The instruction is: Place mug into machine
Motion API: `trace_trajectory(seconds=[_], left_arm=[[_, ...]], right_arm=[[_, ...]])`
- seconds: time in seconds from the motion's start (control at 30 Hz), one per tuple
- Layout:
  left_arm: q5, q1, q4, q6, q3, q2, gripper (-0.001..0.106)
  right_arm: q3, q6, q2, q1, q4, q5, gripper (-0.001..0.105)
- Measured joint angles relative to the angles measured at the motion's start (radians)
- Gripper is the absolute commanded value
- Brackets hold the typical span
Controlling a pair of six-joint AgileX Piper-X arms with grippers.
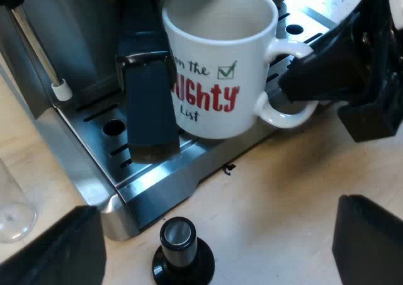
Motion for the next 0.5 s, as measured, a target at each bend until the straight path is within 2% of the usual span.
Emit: trace_trajectory(seconds=[0.5], left_arm=[[0.0, 0.0, 0.0, 0.0, 0.0, 0.0, 0.102]], right_arm=[[-0.001, 0.0, 0.036, 0.0, -0.066, 0.029, 0.0]])
